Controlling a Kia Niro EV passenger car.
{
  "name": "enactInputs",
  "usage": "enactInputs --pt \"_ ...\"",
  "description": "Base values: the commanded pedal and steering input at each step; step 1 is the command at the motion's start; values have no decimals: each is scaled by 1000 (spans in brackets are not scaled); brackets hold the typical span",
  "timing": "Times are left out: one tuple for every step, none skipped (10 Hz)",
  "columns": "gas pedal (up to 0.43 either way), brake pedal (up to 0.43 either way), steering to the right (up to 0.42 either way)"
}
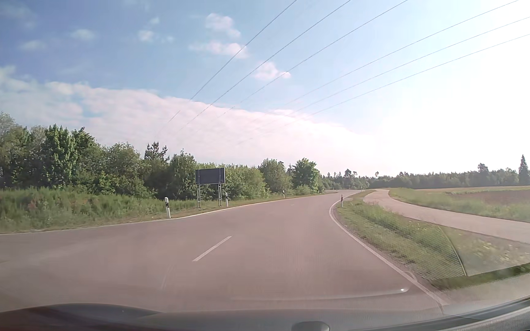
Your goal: Follow the waypoints while adhering to traffic rules and regulations
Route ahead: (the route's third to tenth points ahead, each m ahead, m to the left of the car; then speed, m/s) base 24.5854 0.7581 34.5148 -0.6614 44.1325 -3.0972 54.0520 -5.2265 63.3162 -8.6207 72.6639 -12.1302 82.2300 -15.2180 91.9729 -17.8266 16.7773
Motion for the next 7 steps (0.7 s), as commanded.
enactInputs --pt "150 0 22" --pt "150 0 22" --pt "150 0 22" --pt "150 0 23" --pt "150 0 27" --pt "150 0 31" --pt "150 0 32"
